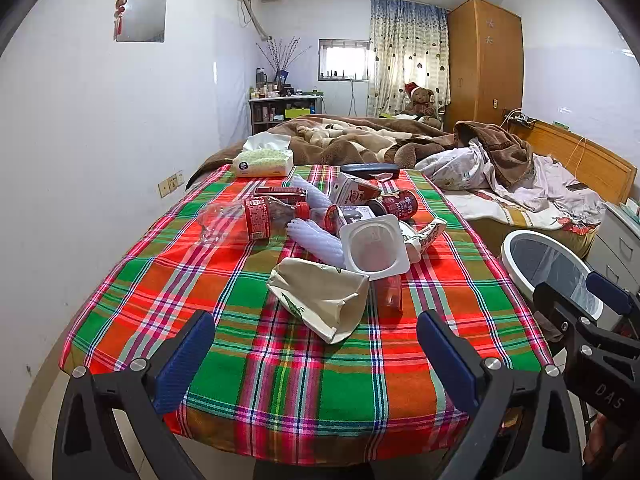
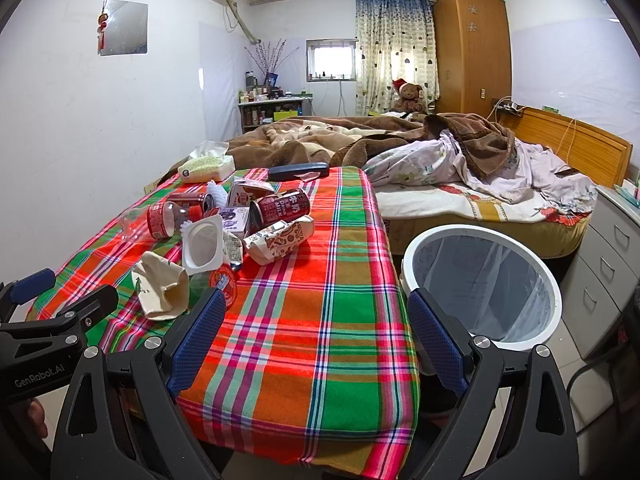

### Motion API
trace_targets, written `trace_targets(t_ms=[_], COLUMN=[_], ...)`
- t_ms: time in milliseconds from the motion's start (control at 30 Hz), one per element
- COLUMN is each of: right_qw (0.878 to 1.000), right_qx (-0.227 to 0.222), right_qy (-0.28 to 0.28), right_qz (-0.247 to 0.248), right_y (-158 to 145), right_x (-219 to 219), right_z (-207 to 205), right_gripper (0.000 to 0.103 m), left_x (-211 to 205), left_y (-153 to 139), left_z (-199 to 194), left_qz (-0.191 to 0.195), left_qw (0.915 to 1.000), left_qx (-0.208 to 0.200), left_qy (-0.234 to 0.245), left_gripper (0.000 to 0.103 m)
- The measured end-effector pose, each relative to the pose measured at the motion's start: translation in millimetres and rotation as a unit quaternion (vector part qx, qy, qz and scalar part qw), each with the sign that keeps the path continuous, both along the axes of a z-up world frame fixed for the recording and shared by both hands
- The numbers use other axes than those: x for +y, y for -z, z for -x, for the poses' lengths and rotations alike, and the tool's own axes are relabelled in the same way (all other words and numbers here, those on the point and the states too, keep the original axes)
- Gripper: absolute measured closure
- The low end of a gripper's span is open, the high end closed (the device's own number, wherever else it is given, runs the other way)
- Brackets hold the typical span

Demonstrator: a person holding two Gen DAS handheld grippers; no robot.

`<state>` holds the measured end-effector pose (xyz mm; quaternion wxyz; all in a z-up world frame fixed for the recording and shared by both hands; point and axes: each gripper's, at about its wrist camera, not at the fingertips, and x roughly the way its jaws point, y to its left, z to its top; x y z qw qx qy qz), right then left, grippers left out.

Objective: Collect trash

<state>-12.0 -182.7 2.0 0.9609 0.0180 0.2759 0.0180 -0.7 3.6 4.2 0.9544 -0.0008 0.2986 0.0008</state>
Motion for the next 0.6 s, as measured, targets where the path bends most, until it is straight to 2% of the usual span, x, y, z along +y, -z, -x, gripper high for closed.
trace_targets(t_ms=[600], right_qw=[1.000], right_qx=[-0.001], right_qy=[0.002], right_qz=[0.001], right_y=[-0.8], right_x=[-0.8], right_z=[0.0], right_gripper=[0.009], left_x=[-0.5], left_y=[1.1], left_z=[-0.6], left_qz=[0.000], left_qw=[1.0000], left_qx=[-0.001], left_qy=[0.000], left_gripper=[0.001])
